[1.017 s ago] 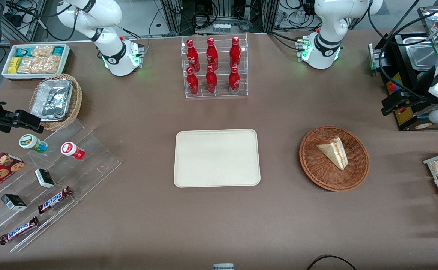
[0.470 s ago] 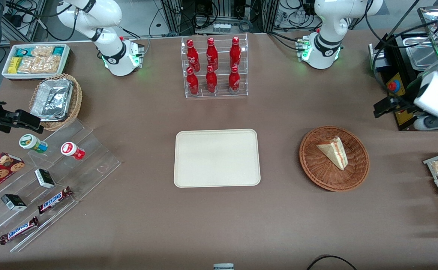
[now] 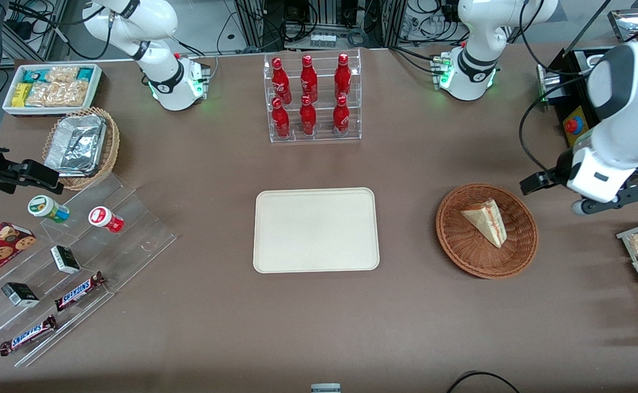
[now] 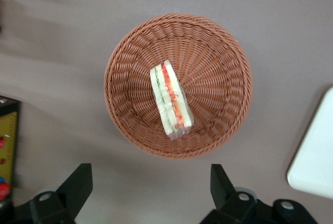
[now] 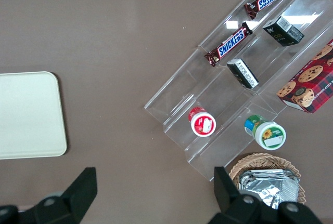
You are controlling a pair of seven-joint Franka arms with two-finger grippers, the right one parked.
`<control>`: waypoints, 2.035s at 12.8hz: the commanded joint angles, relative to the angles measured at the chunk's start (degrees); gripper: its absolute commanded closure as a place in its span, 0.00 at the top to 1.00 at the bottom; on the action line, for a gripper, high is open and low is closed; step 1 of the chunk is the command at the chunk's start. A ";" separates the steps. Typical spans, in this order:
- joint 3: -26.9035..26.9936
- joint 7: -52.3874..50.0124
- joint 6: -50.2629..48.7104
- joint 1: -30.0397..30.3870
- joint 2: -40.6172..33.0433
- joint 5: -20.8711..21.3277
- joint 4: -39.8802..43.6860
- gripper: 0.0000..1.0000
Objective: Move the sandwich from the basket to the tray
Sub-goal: 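Move the left gripper over the wicker basket above the wrapped sandwich, then lower the open left gripper onto the sandwich and close it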
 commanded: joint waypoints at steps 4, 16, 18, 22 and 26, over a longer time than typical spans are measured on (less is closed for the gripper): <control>-0.34 -12.35 13.82 -0.39 -1.60 0.62 -12.50 1.00; -0.60 -17.62 28.42 -1.71 6.03 -0.17 -17.70 1.00; -0.69 -18.16 29.65 -2.06 7.18 -0.25 -17.61 1.00; -0.60 -19.03 31.59 -2.41 9.64 -0.26 -17.61 1.00; -0.60 -19.04 32.73 -2.59 12.63 -0.26 -17.70 1.00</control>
